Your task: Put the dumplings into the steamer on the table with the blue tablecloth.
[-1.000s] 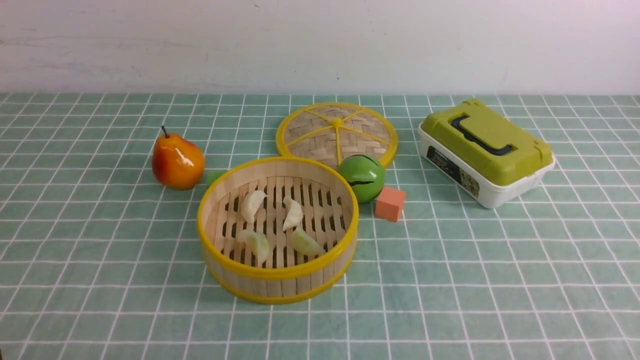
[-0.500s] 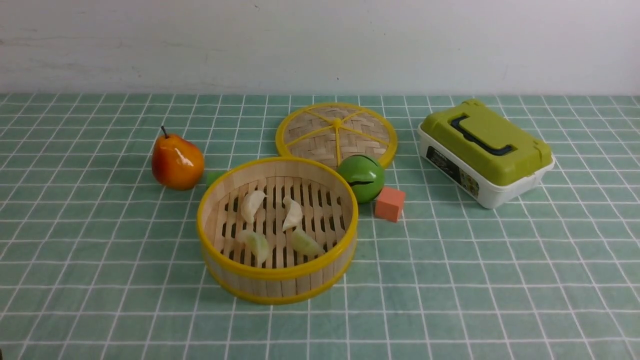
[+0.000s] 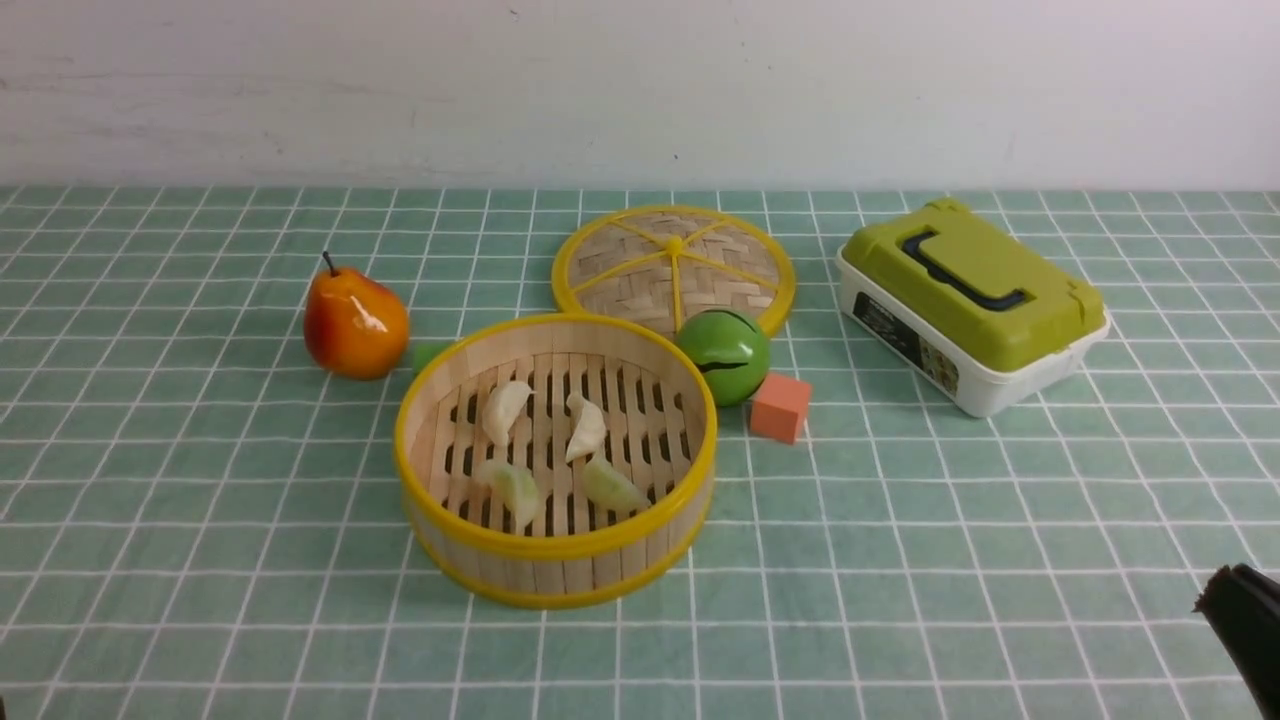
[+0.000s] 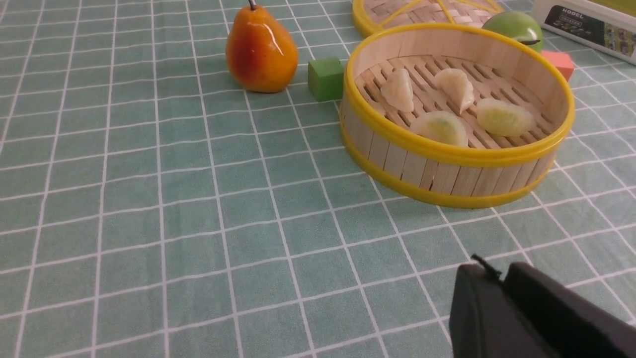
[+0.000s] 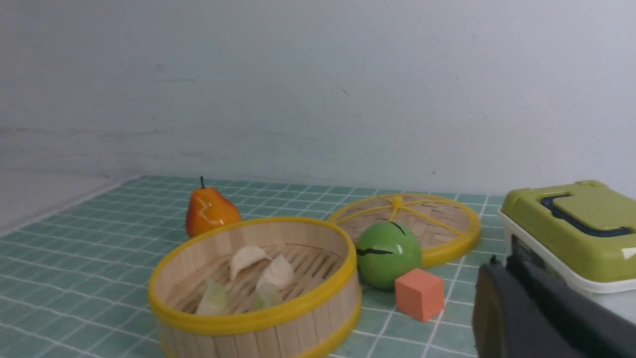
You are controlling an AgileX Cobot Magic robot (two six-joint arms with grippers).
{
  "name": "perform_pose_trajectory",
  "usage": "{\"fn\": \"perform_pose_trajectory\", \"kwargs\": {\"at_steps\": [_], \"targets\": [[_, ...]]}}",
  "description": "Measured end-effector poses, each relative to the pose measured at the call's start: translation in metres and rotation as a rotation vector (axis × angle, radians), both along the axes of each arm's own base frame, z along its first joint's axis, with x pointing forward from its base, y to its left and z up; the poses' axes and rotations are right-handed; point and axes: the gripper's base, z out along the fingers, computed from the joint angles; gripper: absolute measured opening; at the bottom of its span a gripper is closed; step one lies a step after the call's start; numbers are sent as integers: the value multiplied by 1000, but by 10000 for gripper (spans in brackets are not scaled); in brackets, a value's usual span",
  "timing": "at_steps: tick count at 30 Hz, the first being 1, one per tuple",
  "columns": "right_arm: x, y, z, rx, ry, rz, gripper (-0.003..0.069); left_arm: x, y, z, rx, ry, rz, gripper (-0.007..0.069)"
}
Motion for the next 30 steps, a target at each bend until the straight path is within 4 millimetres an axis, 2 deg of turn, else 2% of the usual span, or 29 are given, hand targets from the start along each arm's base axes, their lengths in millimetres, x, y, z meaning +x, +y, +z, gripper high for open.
{"fn": "perform_pose_trajectory", "kwargs": {"at_steps": [5, 11, 14, 17, 19, 22, 30], "targets": [[0, 0, -1, 4, 8, 7, -2, 0, 0, 0, 0, 0, 0, 67], [-14, -15, -7, -72, 37, -128, -2, 0, 0, 0, 3, -1, 1, 75], [-26, -28, -16, -84, 93, -256, -2, 0, 0, 0, 3, -1, 1, 78], [-28, -33, -25, -95, 178, -328, -2, 0, 0, 0, 4, -2, 1, 80], [-30, -37, -37, -110, 308, -389, -2, 0, 0, 0, 6, -1, 2, 83], [-32, -38, -46, -133, 413, -400, -2, 0, 0, 0, 6, 0, 2, 85], [-33, -37, -46, -142, 436, -392, 0, 0, 0, -1, 7, 1, 2, 91]]}}
